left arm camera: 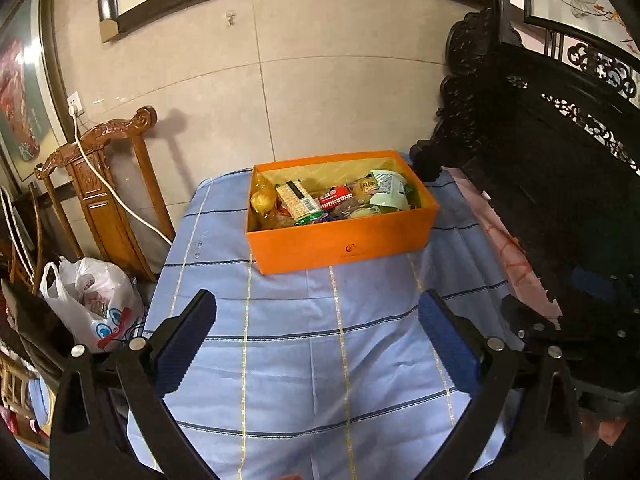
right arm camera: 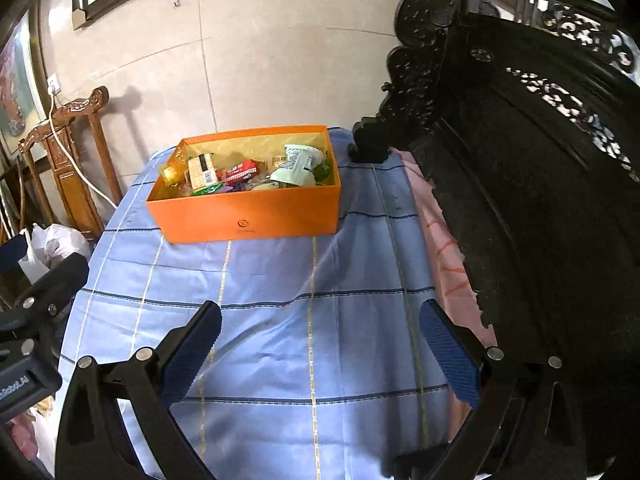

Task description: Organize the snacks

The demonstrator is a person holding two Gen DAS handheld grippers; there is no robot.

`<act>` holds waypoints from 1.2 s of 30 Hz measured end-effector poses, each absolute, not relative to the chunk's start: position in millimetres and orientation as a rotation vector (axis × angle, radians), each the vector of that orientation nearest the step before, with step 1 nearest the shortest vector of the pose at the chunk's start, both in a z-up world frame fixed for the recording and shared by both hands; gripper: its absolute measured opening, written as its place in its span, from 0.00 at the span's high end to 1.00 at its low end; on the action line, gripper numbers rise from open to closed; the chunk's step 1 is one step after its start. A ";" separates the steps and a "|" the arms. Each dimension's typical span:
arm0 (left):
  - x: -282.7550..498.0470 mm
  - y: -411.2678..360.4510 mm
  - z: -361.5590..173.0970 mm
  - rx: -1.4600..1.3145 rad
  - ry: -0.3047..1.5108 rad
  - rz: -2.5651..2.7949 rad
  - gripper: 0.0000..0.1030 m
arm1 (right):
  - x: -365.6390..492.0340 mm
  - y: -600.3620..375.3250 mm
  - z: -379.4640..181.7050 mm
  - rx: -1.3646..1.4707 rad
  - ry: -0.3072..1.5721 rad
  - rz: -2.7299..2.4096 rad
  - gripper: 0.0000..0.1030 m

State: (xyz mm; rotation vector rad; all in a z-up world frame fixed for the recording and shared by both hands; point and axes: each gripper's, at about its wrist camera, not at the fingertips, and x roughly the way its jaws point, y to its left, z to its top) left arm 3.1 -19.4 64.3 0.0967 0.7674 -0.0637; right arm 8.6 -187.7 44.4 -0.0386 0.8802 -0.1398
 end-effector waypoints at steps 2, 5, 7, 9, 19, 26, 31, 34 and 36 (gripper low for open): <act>4.9 -15.1 62.8 0.081 0.779 -0.068 0.04 | 6.5 -185.3 44.6 -0.052 0.882 -0.147 0.03; 4.6 -11.1 62.4 0.061 0.788 -0.068 0.04 | 5.0 -184.1 45.7 -0.024 0.876 -0.149 0.03; 5.5 -9.2 61.7 0.058 0.789 -0.074 0.04 | 5.0 -182.8 47.6 -0.009 0.874 -0.140 0.03; 4.2 -7.5 62.3 0.058 0.782 -0.071 0.04 | 5.7 -179.3 49.6 -0.016 0.869 -0.128 0.03; 6.2 2.2 63.7 0.008 0.792 -0.096 0.04 | 5.9 -172.9 55.9 -0.033 0.850 -0.121 0.03; 5.2 0.7 64.7 0.020 0.763 -0.110 0.04 | 4.0 -171.5 60.1 -0.026 0.832 -0.123 0.03; 4.5 -3.4 65.1 0.027 0.762 -0.132 0.04 | 5.0 -174.2 58.8 -0.016 0.835 -0.133 0.03; 3.0 -6.6 66.2 0.055 0.744 -0.129 0.04 | 4.7 -176.1 60.0 -0.010 0.828 -0.133 0.03; 1.9 -7.0 67.8 0.069 0.733 -0.120 0.04 | 4.5 -176.4 61.4 -0.010 0.822 -0.134 0.03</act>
